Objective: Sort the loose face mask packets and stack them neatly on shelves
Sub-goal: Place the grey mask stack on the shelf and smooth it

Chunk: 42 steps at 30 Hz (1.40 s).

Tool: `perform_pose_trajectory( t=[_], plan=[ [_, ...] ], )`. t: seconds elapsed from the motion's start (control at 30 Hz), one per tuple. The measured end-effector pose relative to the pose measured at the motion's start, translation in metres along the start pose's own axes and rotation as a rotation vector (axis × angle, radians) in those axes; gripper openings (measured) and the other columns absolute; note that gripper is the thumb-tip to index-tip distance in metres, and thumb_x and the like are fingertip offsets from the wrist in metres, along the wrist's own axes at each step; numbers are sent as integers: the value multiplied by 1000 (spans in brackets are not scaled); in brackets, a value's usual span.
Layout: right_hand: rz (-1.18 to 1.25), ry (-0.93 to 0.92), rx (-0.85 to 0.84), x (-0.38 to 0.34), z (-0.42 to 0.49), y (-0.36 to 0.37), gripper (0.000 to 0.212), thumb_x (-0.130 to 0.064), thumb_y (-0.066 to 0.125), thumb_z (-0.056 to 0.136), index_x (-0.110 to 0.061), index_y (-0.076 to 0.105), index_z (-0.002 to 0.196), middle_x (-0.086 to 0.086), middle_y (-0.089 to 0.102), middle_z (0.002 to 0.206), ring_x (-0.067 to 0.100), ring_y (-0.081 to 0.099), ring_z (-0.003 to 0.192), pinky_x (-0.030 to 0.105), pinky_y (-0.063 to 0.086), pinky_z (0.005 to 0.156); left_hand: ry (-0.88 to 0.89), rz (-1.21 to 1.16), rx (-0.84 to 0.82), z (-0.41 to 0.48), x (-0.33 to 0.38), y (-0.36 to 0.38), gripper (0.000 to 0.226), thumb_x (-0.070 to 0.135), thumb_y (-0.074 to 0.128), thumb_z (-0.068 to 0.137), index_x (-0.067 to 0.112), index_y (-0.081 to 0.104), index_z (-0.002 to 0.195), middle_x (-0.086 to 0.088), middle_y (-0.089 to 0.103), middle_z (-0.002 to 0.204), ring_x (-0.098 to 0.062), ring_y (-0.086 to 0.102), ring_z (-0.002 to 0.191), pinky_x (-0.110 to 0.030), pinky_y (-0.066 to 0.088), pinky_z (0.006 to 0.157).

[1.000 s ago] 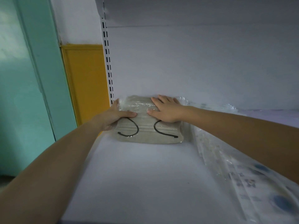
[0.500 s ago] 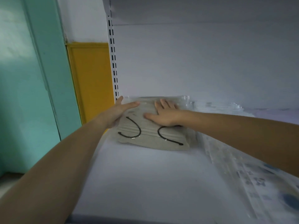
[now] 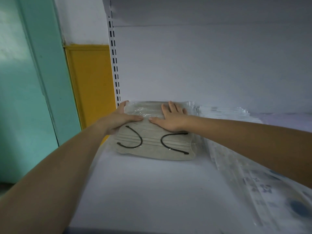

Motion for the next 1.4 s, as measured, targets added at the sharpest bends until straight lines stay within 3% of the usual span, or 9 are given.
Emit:
perform_pose_trajectory(
  t=[0.17,0.3,0.43,0.6,0.7,0.83,1.1,1.27,1.4],
  plan=[
    [7,0,25,-6,-4,-8,90,-75,23,85,-19,-5,150,7,-17,157,25,-16,144,48,-7,115,-5,-2,-3,-1,2,-6,96,25,77,63,26,25,144,-4,57,113,-18,66,87,-25,55,54],
    [-31,1,-13,-10,-2,-10,92,-77,23,83,-18,-4,150,8,-13,157,27,-12,144,49,-5,115,-18,12,-66,-4,2,-5,81,36,88,40,27,50,111,-6,67,103,-14,72,71,-24,55,53],
    [-26,-16,-57,-6,-2,0,90,-75,21,85,-19,-4,150,8,-11,158,27,-10,145,48,-4,116,-72,31,-41,-2,-7,-3,102,29,83,55,20,31,142,-5,62,108,-13,71,67,-24,54,50],
    [-24,-64,31,-6,2,-7,89,-76,21,84,-22,-4,150,7,-10,158,26,-10,145,47,-5,115,-78,1,29,-1,-10,-6,123,28,79,54,27,3,151,-15,32,148,-17,61,86,-28,53,56],
    [-57,-86,-27,-3,2,-1,90,-77,21,83,-22,-2,150,6,-6,158,26,-5,145,46,-2,115,-55,48,55,1,-9,-9,132,35,82,46,29,2,151,-13,24,153,-26,51,110,-32,50,67],
    [-37,-85,10,6,3,-5,90,-78,21,82,-24,-3,150,5,-9,158,25,-9,145,46,-4,115,-44,54,46,3,-9,-9,141,42,84,37,30,2,151,-13,24,154,-23,48,111,-31,49,72],
    [-73,-108,-65,12,5,3,89,-79,15,82,-24,-5,150,3,-13,158,23,-11,145,46,-5,115,-37,230,-10,2,-11,-9,131,52,78,49,34,-3,150,-7,10,159,-21,15,144,-34,26,103],
    [-82,-139,-100,10,7,5,88,-78,11,81,-26,-3,150,3,-11,158,22,-9,145,44,-5,116,8,681,-19,-13,2,-12,99,75,50,62,44,12,148,9,-7,159,-18,-4,147,-48,8,117],
    [-130,-191,-153,4,7,12,85,-74,12,85,-20,4,151,5,-2,159,21,-3,146,46,1,117,88,973,-75,-16,18,14,91,83,27,69,41,16,148,10,1,159,-14,-5,146,-46,-1,118]
  ],
)
Point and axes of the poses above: each hand's wrist, its own z-axis towards the middle knuckle, its own y-axis out of the palm, x = y × z, the point moved 7 cm from there along z, towards the middle knuckle
